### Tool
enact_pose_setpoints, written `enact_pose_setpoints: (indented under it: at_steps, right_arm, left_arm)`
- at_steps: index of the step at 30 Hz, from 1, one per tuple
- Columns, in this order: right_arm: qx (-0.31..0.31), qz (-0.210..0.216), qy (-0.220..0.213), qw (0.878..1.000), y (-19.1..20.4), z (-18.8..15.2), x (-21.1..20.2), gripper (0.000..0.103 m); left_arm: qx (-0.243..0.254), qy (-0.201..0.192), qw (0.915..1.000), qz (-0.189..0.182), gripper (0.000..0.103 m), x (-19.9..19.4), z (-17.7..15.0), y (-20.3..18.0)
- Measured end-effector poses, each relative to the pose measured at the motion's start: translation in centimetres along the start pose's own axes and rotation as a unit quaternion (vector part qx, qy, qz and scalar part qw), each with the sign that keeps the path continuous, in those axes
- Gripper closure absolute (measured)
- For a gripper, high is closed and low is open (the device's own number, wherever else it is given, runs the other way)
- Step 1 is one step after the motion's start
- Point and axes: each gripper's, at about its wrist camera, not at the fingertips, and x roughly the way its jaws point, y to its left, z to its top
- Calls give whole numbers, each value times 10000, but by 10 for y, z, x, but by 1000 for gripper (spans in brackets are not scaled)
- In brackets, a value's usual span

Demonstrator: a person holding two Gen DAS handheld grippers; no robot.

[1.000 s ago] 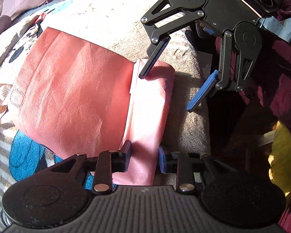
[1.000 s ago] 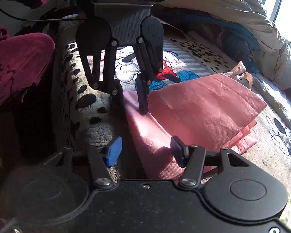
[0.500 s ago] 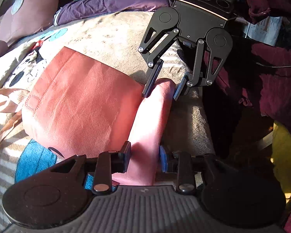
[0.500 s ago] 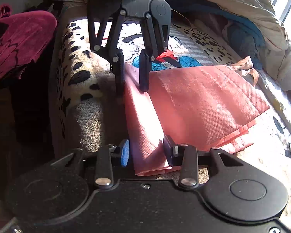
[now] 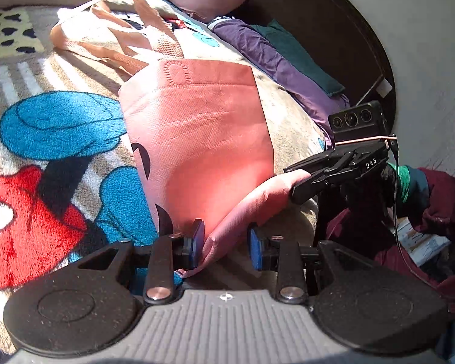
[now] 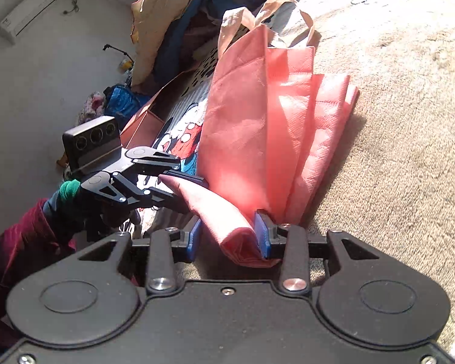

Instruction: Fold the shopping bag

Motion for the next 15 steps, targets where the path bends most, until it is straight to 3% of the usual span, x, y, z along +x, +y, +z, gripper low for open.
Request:
enact_pose_setpoints:
  at_steps: [2, 9, 13, 14, 15]
  right_arm:
    - [503, 39, -168, 9986, -6, -3, -1, 67]
    - [1539, -92, -432, 9871, -10, -6, -2, 69]
    - [1733, -172, -662, 9825, -16, -11, -9, 71]
    - [1760, -186, -712, 9816, -18, -13, -9, 71]
    - [1795, -193, -739, 9808, -19, -14, -9, 72]
  left_arm:
    - [-700, -228, 9972, -133, 73, -3, -6, 12]
    - [-1295, -716, 9889, 89, 73, -5, -10, 12]
    - [-641, -1254, 9844, 1053, 72, -8, -16, -22]
    - [-230, -1399, 9792, 1452, 72, -8, -19, -34]
    - [333, -1529, 9666, 2029, 69, -5, -24, -52]
